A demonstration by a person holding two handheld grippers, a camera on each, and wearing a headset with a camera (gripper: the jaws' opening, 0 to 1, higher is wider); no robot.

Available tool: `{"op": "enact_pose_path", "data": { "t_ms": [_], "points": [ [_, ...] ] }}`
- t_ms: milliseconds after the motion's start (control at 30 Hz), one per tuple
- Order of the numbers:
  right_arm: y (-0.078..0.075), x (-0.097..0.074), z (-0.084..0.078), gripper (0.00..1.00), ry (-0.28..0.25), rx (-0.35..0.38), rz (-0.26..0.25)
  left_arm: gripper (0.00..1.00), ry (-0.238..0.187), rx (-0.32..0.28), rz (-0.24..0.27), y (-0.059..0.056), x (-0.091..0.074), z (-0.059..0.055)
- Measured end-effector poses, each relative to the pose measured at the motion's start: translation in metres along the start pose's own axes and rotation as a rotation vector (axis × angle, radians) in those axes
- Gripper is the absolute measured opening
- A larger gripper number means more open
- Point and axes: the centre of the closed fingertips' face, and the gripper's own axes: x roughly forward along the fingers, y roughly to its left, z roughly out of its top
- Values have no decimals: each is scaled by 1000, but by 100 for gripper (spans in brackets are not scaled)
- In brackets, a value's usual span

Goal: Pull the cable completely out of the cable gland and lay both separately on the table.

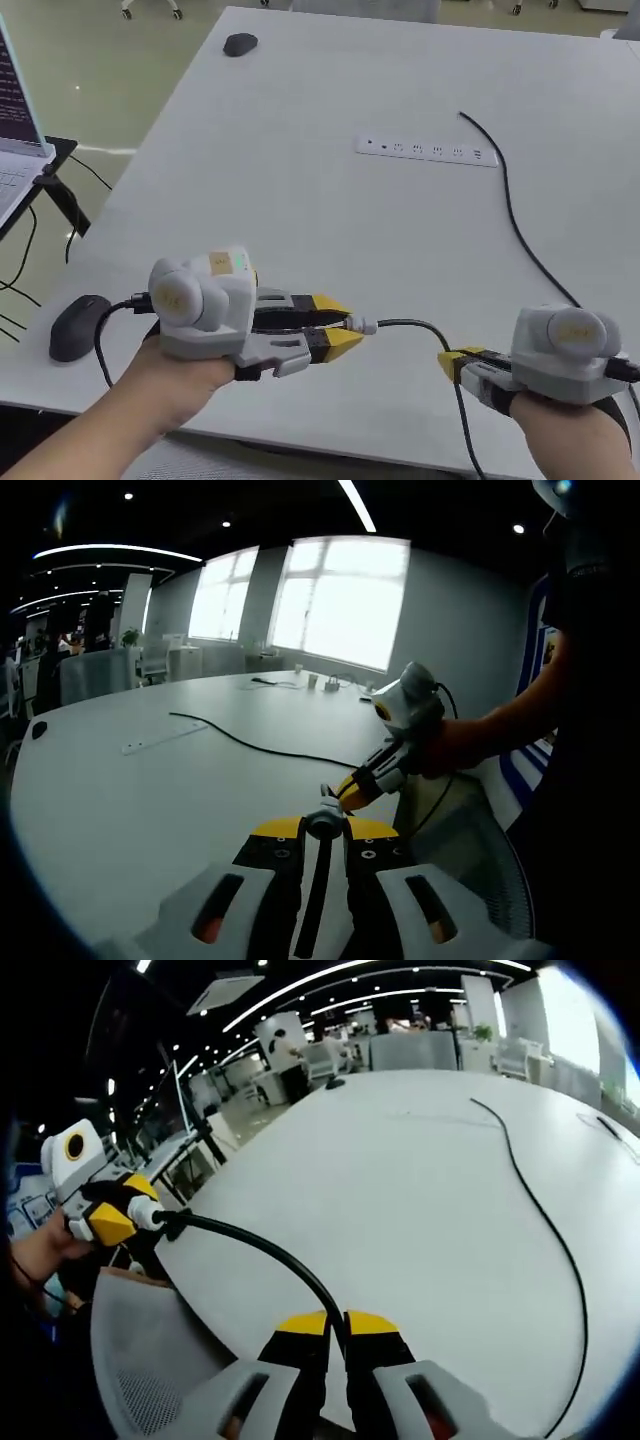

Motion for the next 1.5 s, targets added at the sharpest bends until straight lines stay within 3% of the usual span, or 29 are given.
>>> {"op": "enact_pose_path", "data": {
  "t_ms": [167,900,1067,1233,1400,1500],
  "points": [
    [-7,1,-7,0,4,102,-3,15,-4,2,-3,-1,0,0],
    [-5,2,-8,2,1,62,31,15,-9,-8,3,0,1,6],
    [-2,0,-6,5,0,9,43,15,-17,-25,6,3,0,7],
    [5,-8,4,16,-11,-60,47,15,-7,-29,1,3,1,6],
    [22,-17,26,27,-68,-249,62,15,-5,-25,-4,3,1,7],
    [42,-20,39,30,-94,-431,87,15,0,-26,-10,2,2,6]
  ]
}}
